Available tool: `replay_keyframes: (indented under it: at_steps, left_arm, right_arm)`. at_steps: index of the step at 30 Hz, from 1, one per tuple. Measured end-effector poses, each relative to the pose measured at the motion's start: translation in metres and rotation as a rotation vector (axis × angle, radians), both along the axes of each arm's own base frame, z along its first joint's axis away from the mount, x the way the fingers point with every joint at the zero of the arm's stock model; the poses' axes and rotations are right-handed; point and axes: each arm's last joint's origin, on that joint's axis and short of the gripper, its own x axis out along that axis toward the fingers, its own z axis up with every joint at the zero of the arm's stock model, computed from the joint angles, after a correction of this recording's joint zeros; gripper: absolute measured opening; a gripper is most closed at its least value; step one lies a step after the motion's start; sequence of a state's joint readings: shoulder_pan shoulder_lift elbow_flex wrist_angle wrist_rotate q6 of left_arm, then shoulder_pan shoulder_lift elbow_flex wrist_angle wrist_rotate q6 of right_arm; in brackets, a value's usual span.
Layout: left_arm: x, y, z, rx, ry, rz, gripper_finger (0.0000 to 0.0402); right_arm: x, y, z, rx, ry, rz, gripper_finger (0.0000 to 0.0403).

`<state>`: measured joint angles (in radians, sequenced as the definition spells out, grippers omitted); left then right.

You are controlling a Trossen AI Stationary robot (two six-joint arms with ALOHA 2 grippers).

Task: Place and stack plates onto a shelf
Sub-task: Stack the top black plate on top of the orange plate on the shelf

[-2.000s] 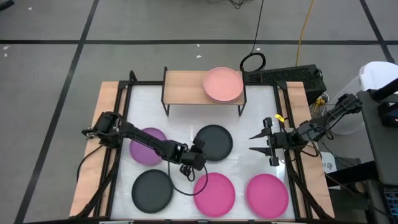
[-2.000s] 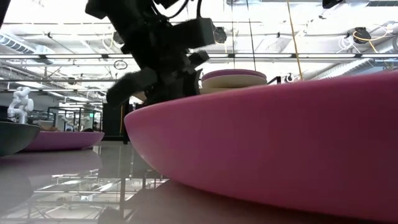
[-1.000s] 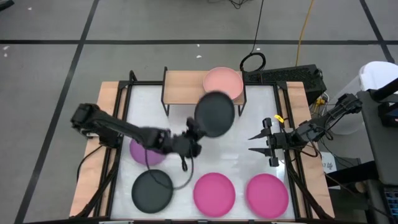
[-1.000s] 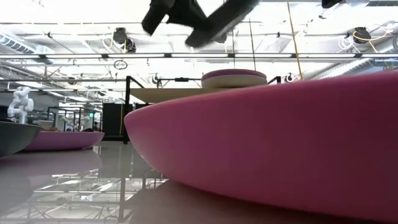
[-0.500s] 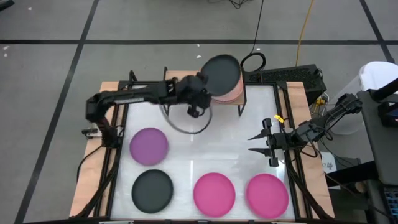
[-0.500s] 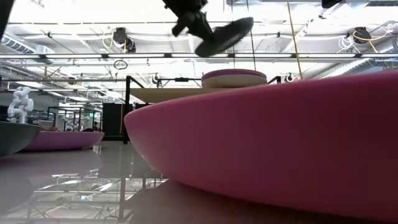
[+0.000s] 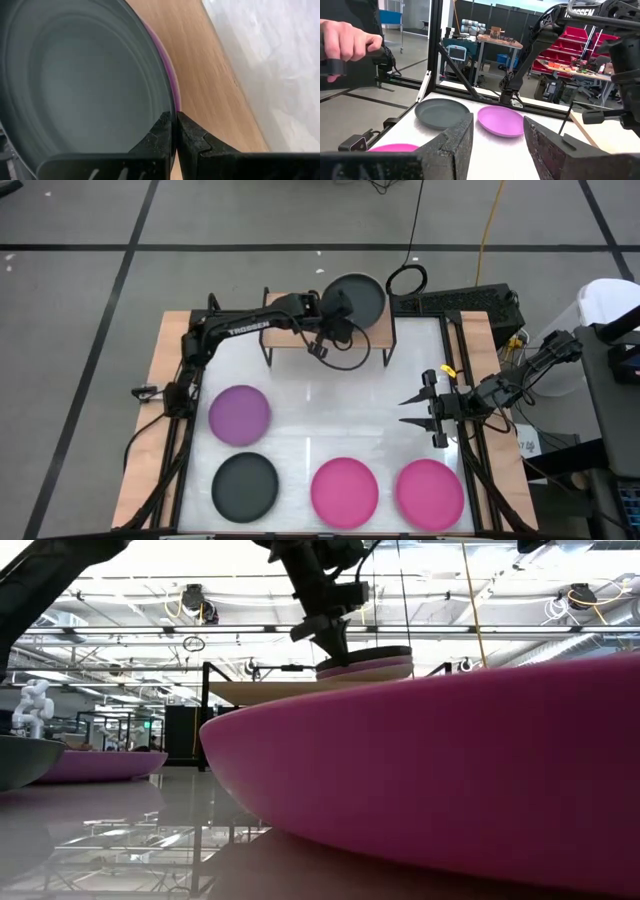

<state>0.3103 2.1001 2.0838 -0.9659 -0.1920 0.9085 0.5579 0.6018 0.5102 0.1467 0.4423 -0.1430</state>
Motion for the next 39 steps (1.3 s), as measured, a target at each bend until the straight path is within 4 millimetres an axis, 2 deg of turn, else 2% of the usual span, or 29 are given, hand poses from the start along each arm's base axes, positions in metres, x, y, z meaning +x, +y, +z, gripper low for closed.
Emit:
replay_keyframes:
  at_steps: [9,39]
  left_arm:
    - [0.000,-0.008,0.000,-0.014,0.013,-0.004,0.0010]
    - [0.003,-0.011,-0.001,-0.044,-0.016,0.026,0.0010]
  right_arm:
    - [0.000,0.000,0.000,0.000,0.000,0.000,0.0155]
    - [0.000,0.000,0.000,0.000,0.000,-0.001,0.0155]
